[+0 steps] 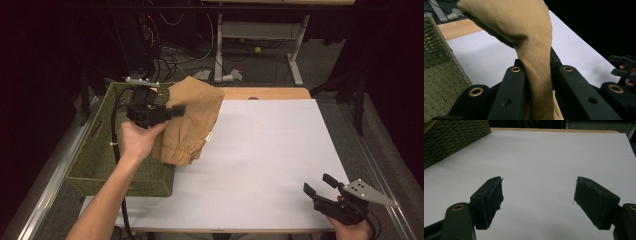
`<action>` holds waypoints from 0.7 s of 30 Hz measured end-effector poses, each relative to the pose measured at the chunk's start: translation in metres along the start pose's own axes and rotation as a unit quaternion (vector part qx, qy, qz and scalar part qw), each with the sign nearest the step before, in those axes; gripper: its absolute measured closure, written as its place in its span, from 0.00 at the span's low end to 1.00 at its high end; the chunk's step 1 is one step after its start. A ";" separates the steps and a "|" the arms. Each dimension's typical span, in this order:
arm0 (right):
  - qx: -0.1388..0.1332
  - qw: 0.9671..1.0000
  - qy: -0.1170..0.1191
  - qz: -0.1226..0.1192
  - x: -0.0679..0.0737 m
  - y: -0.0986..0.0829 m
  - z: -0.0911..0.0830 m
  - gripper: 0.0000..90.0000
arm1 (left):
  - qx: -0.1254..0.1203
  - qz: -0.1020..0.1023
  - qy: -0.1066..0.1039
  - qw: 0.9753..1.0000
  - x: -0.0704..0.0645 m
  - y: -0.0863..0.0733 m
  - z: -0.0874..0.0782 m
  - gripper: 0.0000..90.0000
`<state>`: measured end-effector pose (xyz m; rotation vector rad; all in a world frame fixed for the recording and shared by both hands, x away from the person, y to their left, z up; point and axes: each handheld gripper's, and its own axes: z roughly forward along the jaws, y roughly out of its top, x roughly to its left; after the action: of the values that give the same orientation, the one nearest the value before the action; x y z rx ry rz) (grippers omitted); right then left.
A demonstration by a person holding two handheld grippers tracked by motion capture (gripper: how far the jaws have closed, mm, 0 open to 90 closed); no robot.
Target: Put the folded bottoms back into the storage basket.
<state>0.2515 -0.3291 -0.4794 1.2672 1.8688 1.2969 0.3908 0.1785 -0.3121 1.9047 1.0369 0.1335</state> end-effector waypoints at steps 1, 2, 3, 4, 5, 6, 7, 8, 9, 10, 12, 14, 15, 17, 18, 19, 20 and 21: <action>0.000 1.000 0.000 0.000 0.000 0.000 0.000 0.26 | -0.002 -0.001 -0.001 1.000 0.001 0.000 -0.001 0.88; 0.000 1.000 0.000 0.000 0.000 0.000 0.000 0.26 | -0.003 -0.004 -0.002 1.000 0.002 -0.001 -0.003 0.88; 0.000 1.000 0.000 0.001 0.000 0.000 0.000 0.26 | -0.005 -0.006 -0.003 1.000 0.003 -0.002 -0.004 0.88; 0.000 1.000 0.000 0.000 0.000 0.000 0.000 0.26 | -0.007 -0.008 -0.007 1.000 0.005 -0.002 -0.006 0.88; 0.000 1.000 0.000 0.000 0.000 0.000 0.000 0.26 | -0.010 -0.011 -0.008 1.000 0.007 -0.002 -0.009 0.88; 0.000 1.000 0.000 0.000 0.000 0.000 0.000 0.26 | -0.014 -0.015 -0.010 1.000 0.009 -0.003 -0.011 0.88; 0.000 1.000 0.000 0.000 0.000 0.000 0.000 0.26 | -0.016 -0.017 -0.010 1.000 0.010 -0.003 -0.013 0.88; 0.000 1.000 0.000 0.000 0.000 0.000 0.000 0.26 | -0.018 -0.018 -0.009 1.000 0.011 -0.004 -0.015 0.88; 0.000 1.000 0.000 0.000 0.000 0.000 0.000 0.26 | -0.018 -0.018 -0.007 1.000 0.012 -0.004 -0.017 0.88; 0.001 1.000 0.000 0.000 0.000 0.000 0.000 0.26 | -0.018 -0.018 -0.007 1.000 0.012 -0.004 -0.017 0.88; 0.000 1.000 0.000 0.000 0.000 0.000 0.000 0.26 | -0.019 -0.020 -0.004 1.000 0.014 -0.006 -0.020 0.88; 0.000 1.000 0.000 0.000 0.000 0.000 0.000 0.26 | -0.022 -0.022 -0.002 1.000 0.017 -0.008 -0.023 0.88; 0.000 1.000 -0.001 0.000 0.000 0.000 0.000 0.26 | -0.023 -0.023 -0.001 0.999 0.018 -0.008 -0.025 0.88; 0.000 1.000 -0.001 0.000 0.000 0.000 0.000 0.26 | -0.027 -0.027 0.000 0.999 0.021 -0.010 -0.030 0.88; 0.000 1.000 -0.001 -0.001 0.000 0.000 0.000 0.26 | -0.029 -0.028 0.001 0.999 0.022 -0.011 -0.032 0.88; 0.001 1.000 -0.001 0.000 0.000 0.000 0.000 0.26 | -0.031 -0.030 0.002 0.999 0.023 -0.011 -0.034 0.88; 0.001 1.000 -0.001 -0.001 0.000 0.000 0.000 0.26 | -0.032 -0.032 0.004 0.999 0.024 -0.012 -0.036 0.88; 0.001 1.000 -0.001 -0.001 0.000 0.000 0.000 0.26 | -0.033 -0.032 0.005 0.999 0.025 -0.013 -0.037 0.88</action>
<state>0.2518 -0.3289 -0.4793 1.2677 1.8692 1.2934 0.3810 0.2239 -0.3088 1.8110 1.0856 0.1380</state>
